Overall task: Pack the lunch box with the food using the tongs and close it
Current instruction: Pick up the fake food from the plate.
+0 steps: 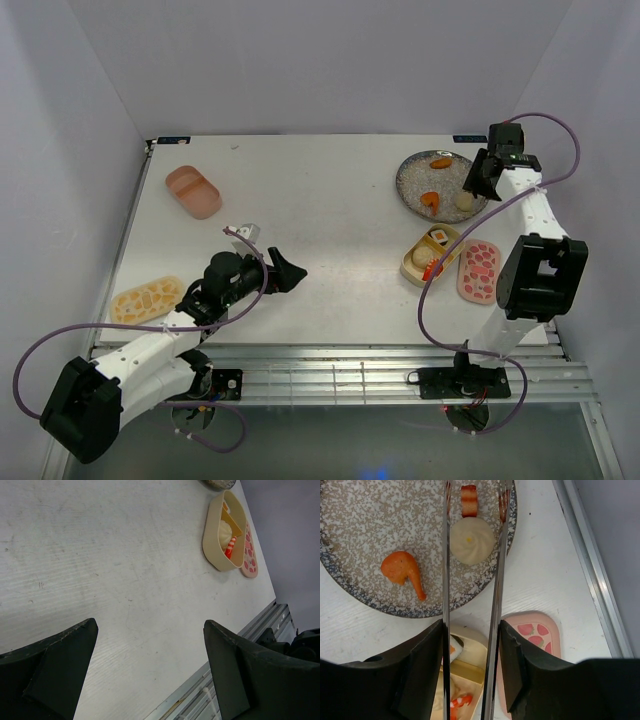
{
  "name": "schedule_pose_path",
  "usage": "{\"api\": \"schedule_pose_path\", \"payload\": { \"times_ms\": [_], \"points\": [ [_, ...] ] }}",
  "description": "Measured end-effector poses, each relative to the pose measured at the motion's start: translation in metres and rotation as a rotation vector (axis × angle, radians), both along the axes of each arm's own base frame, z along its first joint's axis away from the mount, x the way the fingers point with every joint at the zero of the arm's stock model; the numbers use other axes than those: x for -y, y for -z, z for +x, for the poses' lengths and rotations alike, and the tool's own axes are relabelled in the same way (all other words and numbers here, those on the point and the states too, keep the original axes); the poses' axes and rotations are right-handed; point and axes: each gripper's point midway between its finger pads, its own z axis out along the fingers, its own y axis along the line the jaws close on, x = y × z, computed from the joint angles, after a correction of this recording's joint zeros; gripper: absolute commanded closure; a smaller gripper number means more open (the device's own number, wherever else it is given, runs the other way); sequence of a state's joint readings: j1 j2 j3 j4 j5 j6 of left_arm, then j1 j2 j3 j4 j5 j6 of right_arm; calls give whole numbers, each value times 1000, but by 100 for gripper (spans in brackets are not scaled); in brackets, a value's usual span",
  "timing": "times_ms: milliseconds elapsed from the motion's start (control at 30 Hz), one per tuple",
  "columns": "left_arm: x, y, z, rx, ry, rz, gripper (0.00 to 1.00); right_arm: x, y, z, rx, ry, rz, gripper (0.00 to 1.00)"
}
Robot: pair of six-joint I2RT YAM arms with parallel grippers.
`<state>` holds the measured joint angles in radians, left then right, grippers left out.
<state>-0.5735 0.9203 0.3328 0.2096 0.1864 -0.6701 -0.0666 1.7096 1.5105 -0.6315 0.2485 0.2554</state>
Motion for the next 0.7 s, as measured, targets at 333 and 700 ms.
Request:
{"api": "schedule_pose_path", "payload": {
  "times_ms": [333,700],
  "points": [
    [1,0,-1,0,7,-3,2,-2,16,11,-38,-63,5,47],
    [1,-1,-2,-2,12,-4,2,-1,29,20,-72,-86,-4,47]
  ]
}}
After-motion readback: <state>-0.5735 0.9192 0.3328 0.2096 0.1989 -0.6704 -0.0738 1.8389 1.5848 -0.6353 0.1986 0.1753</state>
